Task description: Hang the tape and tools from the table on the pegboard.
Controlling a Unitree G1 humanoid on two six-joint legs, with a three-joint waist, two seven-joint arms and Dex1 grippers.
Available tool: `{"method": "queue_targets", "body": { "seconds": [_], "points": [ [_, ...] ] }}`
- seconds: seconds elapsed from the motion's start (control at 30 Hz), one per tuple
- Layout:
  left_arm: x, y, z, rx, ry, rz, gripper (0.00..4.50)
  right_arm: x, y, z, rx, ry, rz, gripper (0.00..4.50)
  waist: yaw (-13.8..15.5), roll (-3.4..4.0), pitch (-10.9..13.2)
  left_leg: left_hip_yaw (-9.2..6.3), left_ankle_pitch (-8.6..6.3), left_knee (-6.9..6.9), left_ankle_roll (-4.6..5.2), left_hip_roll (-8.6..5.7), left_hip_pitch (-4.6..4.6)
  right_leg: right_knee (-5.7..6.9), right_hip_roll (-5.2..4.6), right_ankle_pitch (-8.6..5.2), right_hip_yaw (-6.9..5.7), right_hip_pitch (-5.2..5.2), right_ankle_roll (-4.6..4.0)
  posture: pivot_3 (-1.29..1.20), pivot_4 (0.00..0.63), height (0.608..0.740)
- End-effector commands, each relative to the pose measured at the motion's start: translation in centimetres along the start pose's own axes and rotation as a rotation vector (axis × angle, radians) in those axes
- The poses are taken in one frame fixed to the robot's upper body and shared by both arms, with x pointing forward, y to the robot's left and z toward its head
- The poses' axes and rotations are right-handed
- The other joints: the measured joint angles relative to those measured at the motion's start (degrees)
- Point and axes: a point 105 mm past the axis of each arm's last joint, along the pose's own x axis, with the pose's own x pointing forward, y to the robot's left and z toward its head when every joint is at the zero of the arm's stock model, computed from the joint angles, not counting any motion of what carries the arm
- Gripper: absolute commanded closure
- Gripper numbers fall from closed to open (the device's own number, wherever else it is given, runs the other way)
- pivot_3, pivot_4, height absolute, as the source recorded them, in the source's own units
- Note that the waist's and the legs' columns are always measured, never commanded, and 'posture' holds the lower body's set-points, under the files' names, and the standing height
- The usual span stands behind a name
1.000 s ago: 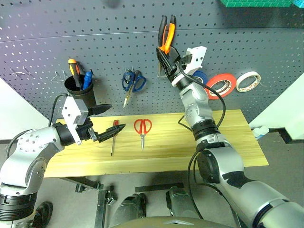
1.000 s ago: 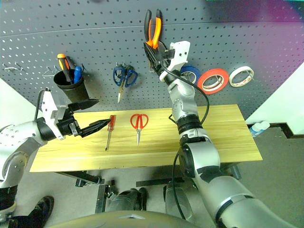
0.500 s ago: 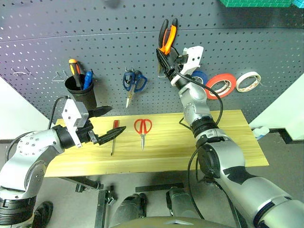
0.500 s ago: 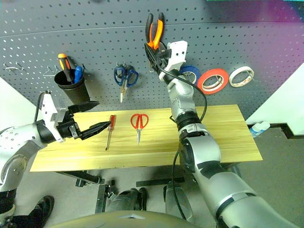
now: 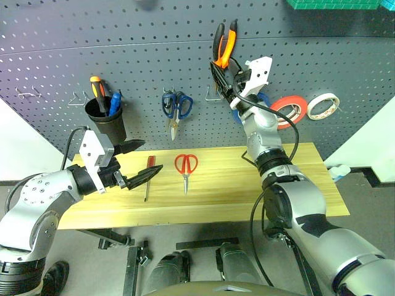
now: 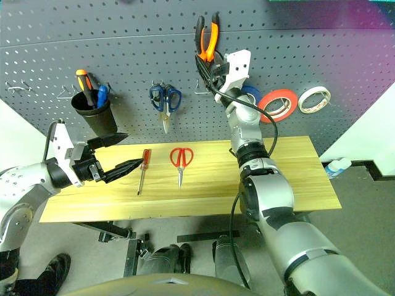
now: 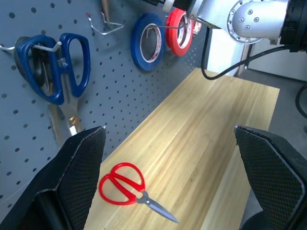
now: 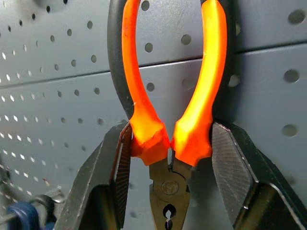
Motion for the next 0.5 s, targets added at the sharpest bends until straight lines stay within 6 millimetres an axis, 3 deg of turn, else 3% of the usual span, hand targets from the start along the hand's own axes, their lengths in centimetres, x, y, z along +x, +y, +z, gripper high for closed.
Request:
{"method": "queue_targets", "body": {
  "seconds": [0.03, 0.37, 0.5],
  "points": [
    [-0.2, 0.0, 1.2, 0.043, -0.028, -0.006, 0.0, 0.2, 0.1, 0.7, -0.029, -0.034, -0.003, 2.42, -0.1, 0.0, 0.0, 0.0, 0.0, 0.0, 0.0, 0.0, 0.0, 0.0, 0.0, 0.0, 0.0, 0.0, 0.0, -0.13, 0.099, 0.74],
    [-0.2, 0.0, 1.4, 0.048, -0.026, -0.005, 0.0, 0.3, 1.3, -0.1, -0.018, -0.024, 0.005, 2.42, -0.08, 0.0, 0.0, 0.0, 0.02, -0.01, -0.02, 0.02, 0.0, 0.0, 0.03, 0.0, 0.0, -0.01, 0.0, -0.12, 0.1, 0.74],
    [-0.1, -0.1, 1.3, 0.043, -0.026, -0.004, 0.0, -0.2, 1.9, -1.6, -0.035, 0.024, 0.012, 2.42, 0.02, 0.0, 0.0, 0.0, 0.02, -0.01, -0.03, 0.02, 0.0, 0.0, 0.03, 0.0, 0.0, -0.01, 0.0, -0.12, 0.108, 0.74]
  ]
}}
